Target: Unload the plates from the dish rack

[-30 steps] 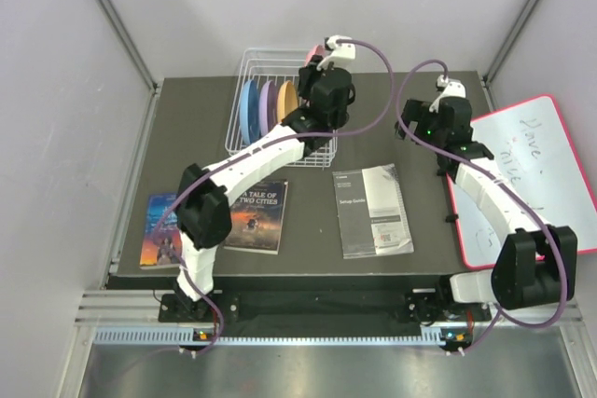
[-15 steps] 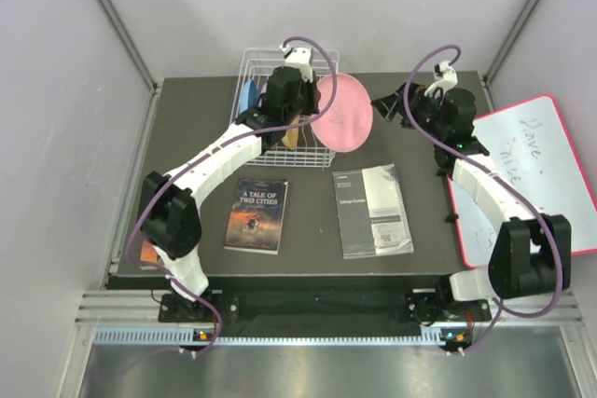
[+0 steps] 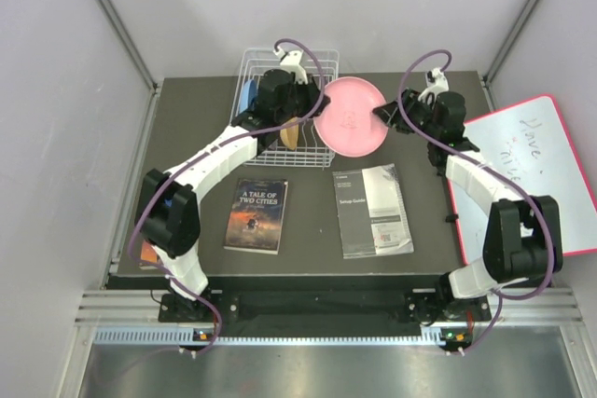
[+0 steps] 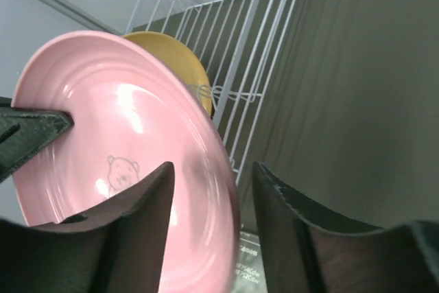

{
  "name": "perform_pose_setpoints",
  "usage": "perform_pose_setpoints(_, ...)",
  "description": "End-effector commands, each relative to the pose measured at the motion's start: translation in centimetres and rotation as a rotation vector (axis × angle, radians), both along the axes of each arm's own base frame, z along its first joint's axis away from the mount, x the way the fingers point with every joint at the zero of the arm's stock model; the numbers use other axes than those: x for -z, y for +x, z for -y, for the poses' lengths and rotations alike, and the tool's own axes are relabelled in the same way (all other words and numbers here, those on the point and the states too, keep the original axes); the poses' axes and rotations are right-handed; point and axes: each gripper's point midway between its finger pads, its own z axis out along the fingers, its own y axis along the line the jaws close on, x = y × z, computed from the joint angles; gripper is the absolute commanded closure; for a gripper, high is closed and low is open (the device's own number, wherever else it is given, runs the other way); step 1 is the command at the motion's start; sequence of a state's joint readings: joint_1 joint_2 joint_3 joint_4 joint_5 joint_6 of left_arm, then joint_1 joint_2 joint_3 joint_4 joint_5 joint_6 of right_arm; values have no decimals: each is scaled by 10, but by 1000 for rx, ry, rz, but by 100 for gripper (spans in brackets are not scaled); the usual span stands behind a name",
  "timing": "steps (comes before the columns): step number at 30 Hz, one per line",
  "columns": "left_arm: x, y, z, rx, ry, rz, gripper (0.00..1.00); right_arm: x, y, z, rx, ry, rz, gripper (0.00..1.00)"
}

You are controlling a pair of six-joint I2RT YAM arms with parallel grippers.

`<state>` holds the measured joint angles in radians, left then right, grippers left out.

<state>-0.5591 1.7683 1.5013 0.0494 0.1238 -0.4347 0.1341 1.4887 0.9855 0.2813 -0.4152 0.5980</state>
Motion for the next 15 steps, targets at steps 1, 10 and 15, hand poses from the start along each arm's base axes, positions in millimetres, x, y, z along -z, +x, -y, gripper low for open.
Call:
perform_pose_setpoints(1, -51, 1, -14, -23, -107, 109, 100, -15, 2, 15, 62, -23, 72, 53)
perform_pose_setpoints(10, -43, 12, -33, -48, -123, 99, 100, -13, 4, 30, 100, -60, 50, 100)
perform_pose_setpoints(15, -39, 12, -27, -3, -128, 92, 97, -17, 10, 40, 138, -65, 49, 100)
